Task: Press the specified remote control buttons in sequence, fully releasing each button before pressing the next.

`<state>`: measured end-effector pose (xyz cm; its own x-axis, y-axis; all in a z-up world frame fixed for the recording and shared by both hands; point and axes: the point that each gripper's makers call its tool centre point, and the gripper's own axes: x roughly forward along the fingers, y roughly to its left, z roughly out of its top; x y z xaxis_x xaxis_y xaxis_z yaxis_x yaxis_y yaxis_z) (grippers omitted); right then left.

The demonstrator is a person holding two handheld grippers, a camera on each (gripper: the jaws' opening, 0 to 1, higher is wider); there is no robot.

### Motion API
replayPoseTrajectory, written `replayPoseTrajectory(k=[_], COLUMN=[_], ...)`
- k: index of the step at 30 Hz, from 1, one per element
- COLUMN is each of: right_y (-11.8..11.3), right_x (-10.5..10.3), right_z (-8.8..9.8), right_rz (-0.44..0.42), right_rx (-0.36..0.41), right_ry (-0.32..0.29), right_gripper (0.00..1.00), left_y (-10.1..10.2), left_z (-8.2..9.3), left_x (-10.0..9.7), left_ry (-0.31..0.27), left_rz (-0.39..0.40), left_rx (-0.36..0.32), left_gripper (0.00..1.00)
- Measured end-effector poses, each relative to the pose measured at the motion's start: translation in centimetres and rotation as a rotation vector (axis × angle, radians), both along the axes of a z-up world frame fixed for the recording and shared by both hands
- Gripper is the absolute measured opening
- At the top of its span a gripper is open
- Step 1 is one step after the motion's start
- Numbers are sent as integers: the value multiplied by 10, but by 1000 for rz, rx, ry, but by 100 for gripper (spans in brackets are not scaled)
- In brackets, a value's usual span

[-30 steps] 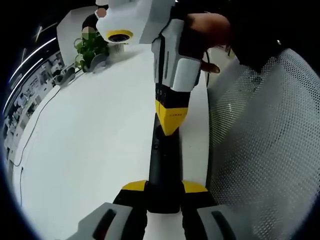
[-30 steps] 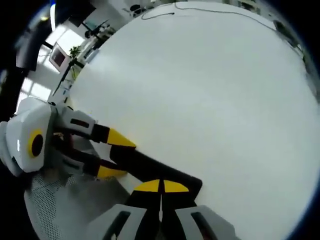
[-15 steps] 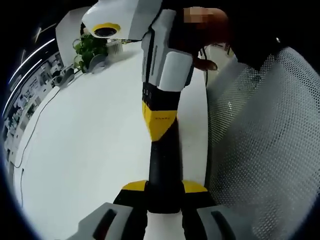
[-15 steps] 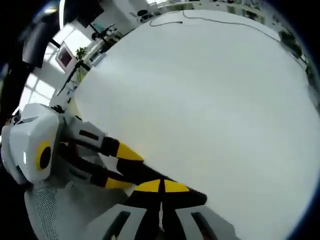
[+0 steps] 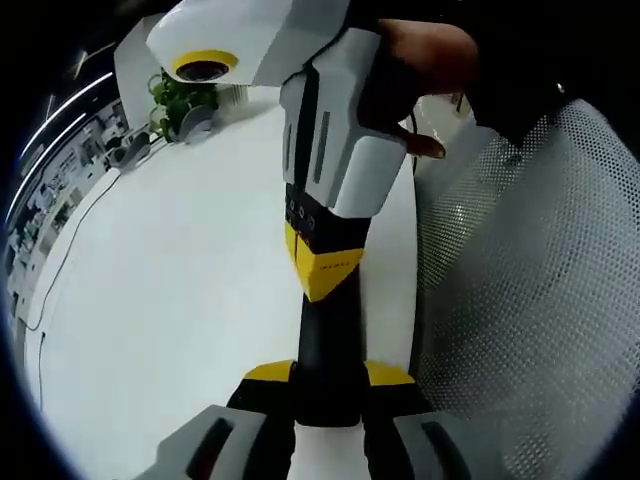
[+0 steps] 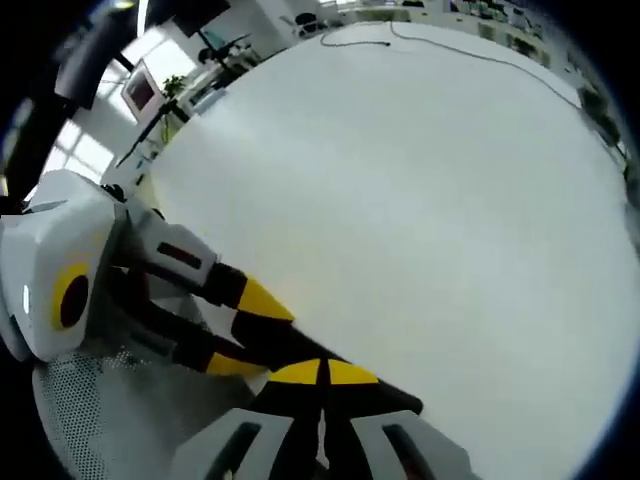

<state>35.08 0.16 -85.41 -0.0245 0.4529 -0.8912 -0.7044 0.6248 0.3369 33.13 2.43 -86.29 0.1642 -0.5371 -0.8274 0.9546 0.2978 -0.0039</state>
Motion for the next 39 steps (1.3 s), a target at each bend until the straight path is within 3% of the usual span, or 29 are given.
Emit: replayPoseTrajectory(k=[5,12,17,39], right_y=[1,0,-1,0], right_x=[0,3,1,3], right_z=[-1,-2,-1,-1], right_rz=[45,48,72,53], right_rx=[-31,-51,-21,0], right_ry=[-71,-63,-113,-66], right_gripper=[0,0,0,0], left_y=[0,-1,-1,-1], left_z=[0,0,0,0], left_x=[0,1,1,1], left_ry=[0,3,1,2], left_rz=[2,-5,-6,-3], left_rx=[-5,6,9,3], left_gripper=[24,24,24,24])
